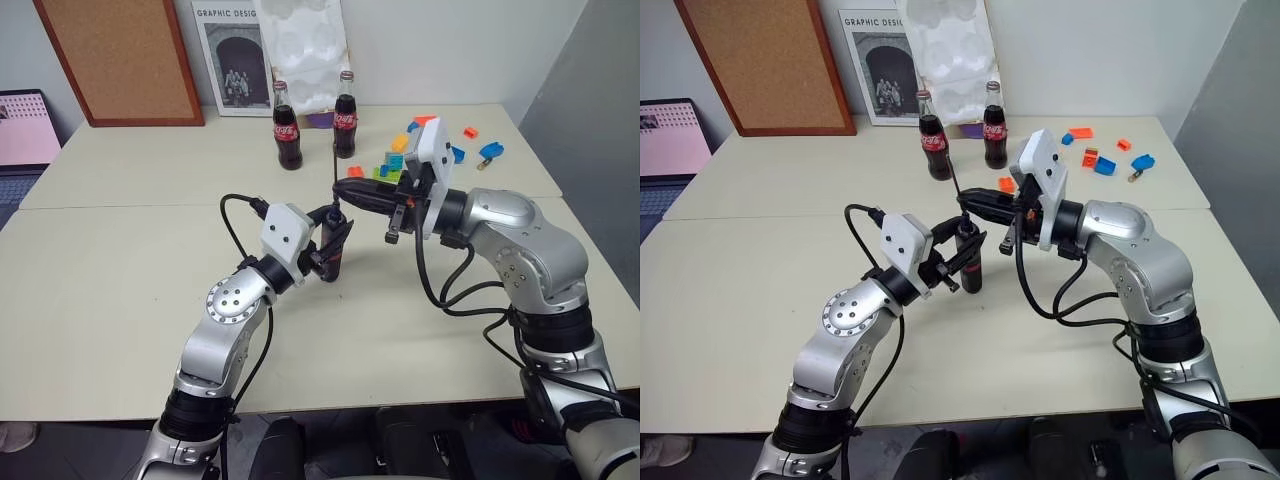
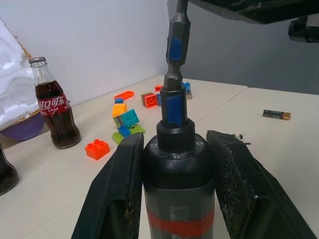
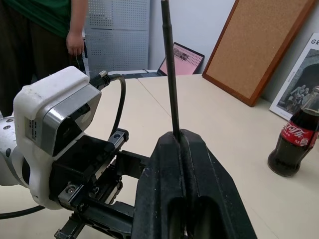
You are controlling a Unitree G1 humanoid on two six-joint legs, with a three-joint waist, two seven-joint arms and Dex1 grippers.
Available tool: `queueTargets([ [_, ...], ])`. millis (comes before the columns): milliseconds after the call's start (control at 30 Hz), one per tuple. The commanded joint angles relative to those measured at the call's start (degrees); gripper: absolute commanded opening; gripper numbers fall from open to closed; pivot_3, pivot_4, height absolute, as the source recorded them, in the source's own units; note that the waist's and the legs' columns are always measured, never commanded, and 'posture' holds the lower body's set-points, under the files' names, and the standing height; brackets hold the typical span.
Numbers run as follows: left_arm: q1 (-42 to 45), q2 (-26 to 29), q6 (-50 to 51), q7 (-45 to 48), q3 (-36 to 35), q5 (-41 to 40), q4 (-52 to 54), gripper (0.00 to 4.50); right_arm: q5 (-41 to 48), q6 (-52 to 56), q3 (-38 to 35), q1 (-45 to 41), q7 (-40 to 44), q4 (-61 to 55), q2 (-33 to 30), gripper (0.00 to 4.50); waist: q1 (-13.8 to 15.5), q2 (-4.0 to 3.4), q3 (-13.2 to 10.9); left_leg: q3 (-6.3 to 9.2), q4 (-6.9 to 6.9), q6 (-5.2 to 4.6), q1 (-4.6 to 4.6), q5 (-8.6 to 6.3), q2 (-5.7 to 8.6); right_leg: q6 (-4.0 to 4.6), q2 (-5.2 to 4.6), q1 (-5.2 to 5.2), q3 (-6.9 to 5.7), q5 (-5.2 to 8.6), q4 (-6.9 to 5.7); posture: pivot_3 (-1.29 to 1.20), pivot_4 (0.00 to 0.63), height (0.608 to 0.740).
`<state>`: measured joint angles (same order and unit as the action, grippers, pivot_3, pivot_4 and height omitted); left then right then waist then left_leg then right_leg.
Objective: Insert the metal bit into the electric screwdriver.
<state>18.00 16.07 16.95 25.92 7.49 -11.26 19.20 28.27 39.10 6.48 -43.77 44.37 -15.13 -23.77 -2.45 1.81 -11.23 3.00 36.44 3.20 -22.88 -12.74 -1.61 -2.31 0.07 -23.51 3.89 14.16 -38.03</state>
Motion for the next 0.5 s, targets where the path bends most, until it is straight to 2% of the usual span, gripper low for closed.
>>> queueTargets([
  [33,-0.4,0.7,-0.5,0.0,-0.1,1.1,0.7,1.62,0.6,6.5,1.3,-1.5,-1.4,0.3,-0.7,0.00,0.0,0.00,0.0,0.01,-0.04,0.00,0.01,0.00,0.00,0.00,0.00,0.00,-0.01,0.00,0.01,0.00,0.150,0.740],
  [367,-0.7,0.6,-0.3,-0.4,-0.4,1.1,1.0,1.62,4.1,15.2,-1.4,-1.0,-4.6,1.2,0.2,0.00,-0.2,-0.03,0.1,0.00,-0.12,0.00,0.07,0.00,-0.01,0.01,0.00,0.02,-0.01,0.00,0.04,0.00,0.150,0.740],
  [500,-0.7,0.7,-0.2,-0.4,-0.4,1.1,1.1,1.62,4.4,15.4,-1.2,-1.0,-4.8,0.8,0.0,0.00,-0.3,-0.03,0.1,0.00,-0.14,0.00,0.07,0.00,-0.01,0.01,0.00,0.02,-0.01,0.01,0.04,0.00,0.150,0.740],
])
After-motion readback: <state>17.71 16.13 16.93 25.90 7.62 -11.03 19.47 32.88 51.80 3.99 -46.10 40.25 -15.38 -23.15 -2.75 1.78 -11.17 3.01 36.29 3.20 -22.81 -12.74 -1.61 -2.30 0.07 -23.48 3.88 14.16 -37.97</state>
